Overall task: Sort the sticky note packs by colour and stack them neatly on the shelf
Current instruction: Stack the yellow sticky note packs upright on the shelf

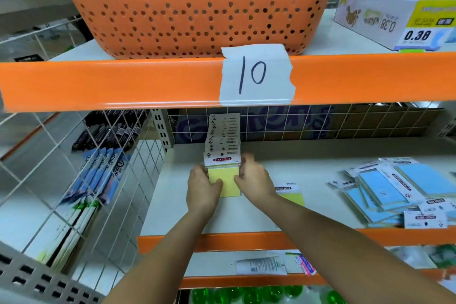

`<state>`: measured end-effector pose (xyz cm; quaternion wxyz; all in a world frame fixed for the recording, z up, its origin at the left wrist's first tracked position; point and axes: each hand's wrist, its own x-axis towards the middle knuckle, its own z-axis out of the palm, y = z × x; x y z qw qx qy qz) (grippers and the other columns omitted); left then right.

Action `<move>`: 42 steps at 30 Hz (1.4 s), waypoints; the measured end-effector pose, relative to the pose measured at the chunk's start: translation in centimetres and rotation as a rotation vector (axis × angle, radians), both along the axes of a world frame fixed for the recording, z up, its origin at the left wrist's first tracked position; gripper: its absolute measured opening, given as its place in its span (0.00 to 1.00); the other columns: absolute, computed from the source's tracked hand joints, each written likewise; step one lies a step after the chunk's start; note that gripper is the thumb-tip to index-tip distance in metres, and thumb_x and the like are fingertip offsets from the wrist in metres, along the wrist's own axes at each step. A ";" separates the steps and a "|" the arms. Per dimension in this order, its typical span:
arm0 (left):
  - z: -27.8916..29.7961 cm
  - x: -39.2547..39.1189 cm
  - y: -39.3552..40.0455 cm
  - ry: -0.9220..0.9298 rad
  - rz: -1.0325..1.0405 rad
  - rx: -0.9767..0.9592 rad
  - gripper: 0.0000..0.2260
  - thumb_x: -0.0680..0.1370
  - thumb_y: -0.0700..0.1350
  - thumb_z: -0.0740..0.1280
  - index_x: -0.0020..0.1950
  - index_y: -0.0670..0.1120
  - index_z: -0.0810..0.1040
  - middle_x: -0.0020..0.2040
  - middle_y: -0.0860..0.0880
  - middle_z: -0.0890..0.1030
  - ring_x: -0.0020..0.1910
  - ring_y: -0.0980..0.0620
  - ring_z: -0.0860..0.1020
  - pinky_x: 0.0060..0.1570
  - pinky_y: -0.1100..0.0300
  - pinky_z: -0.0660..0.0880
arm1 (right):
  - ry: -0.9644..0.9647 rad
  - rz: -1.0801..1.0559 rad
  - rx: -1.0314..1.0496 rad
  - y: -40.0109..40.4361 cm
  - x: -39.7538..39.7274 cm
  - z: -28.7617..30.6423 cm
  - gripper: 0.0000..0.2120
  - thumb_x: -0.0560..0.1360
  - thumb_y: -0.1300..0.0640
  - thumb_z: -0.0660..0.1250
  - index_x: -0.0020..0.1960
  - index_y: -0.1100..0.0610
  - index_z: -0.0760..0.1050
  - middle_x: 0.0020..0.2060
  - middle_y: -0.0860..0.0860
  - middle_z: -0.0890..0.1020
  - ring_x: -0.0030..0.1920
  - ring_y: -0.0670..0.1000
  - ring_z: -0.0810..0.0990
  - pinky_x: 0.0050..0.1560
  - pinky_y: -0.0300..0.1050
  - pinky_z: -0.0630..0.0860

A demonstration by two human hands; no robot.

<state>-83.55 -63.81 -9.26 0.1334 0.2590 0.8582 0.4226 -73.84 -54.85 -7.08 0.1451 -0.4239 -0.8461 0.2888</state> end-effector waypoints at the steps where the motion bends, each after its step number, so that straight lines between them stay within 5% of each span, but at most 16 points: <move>1: -0.1 -0.2 -0.1 0.015 0.002 -0.018 0.13 0.72 0.43 0.70 0.50 0.47 0.67 0.49 0.47 0.74 0.48 0.47 0.75 0.40 0.56 0.70 | -0.012 -0.006 -0.012 0.1 0.1 -0.1 0.15 0.74 0.60 0.65 0.59 0.57 0.66 0.46 0.56 0.80 0.47 0.60 0.79 0.44 0.51 0.78; 8: -0.8 -0.7 -1.2 -0.015 -0.028 -0.115 0.17 0.74 0.46 0.69 0.60 0.45 0.71 0.56 0.50 0.72 0.55 0.48 0.74 0.50 0.55 0.72 | -0.266 0.058 -0.060 0.4 0.9 -1.4 0.13 0.74 0.50 0.69 0.54 0.56 0.75 0.50 0.53 0.81 0.52 0.55 0.79 0.46 0.45 0.74; 15: -0.8 -0.5 -1.0 0.015 -0.045 -0.160 0.09 0.75 0.44 0.65 0.54 0.44 0.74 0.52 0.47 0.74 0.50 0.46 0.74 0.44 0.56 0.71 | -0.301 0.071 0.012 0.5 0.5 -1.5 0.09 0.75 0.49 0.67 0.51 0.54 0.77 0.50 0.52 0.80 0.52 0.54 0.78 0.42 0.42 0.70; 20: -0.4 0.0 -1.3 0.033 0.015 -0.173 0.16 0.75 0.46 0.67 0.61 0.45 0.70 0.57 0.48 0.72 0.56 0.46 0.74 0.46 0.56 0.71 | -0.268 0.076 -0.035 0.5 0.9 -1.2 0.11 0.75 0.50 0.67 0.54 0.55 0.76 0.51 0.52 0.80 0.53 0.55 0.78 0.45 0.44 0.73; 27: 2.1 3.5 -0.3 0.258 -0.012 -0.096 0.06 0.75 0.46 0.65 0.47 0.47 0.70 0.49 0.50 0.74 0.48 0.47 0.74 0.46 0.54 0.70 | -0.362 -0.116 0.084 3.7 5.9 0.6 0.09 0.76 0.52 0.61 0.51 0.57 0.74 0.50 0.54 0.80 0.47 0.57 0.76 0.41 0.42 0.71; 31: 1.9 7.4 1.7 0.020 -0.259 -0.228 0.06 0.75 0.47 0.64 0.46 0.45 0.75 0.45 0.49 0.79 0.46 0.46 0.78 0.43 0.58 0.72 | -0.517 -0.227 0.084 4.5 8.8 1.1 0.16 0.76 0.43 0.63 0.55 0.55 0.75 0.54 0.52 0.80 0.54 0.55 0.78 0.43 0.40 0.69; 34: 0.9 9.7 3.1 -0.125 -0.354 -0.258 0.09 0.73 0.46 0.67 0.38 0.44 0.70 0.36 0.48 0.74 0.39 0.46 0.74 0.36 0.59 0.68 | -0.586 -0.269 -0.038 4.7 10.0 0.6 0.22 0.74 0.38 0.62 0.56 0.54 0.75 0.56 0.51 0.80 0.56 0.54 0.80 0.47 0.40 0.73; 38: 0.5 11.1 4.3 -0.247 -0.303 -0.267 0.17 0.72 0.41 0.68 0.31 0.46 0.60 0.30 0.50 0.63 0.30 0.50 0.64 0.26 0.59 0.59 | -0.519 -0.265 -0.164 4.4 9.9 0.0 0.18 0.71 0.40 0.64 0.48 0.55 0.73 0.50 0.53 0.82 0.49 0.54 0.82 0.44 0.40 0.76; 42: 0.9 11.3 4.7 -0.493 -0.183 -0.188 0.09 0.72 0.41 0.70 0.41 0.42 0.69 0.33 0.48 0.70 0.31 0.51 0.71 0.25 0.62 0.64 | -0.481 -0.269 -0.166 3.7 9.8 0.2 0.19 0.71 0.42 0.66 0.53 0.55 0.72 0.49 0.51 0.78 0.49 0.54 0.79 0.42 0.41 0.71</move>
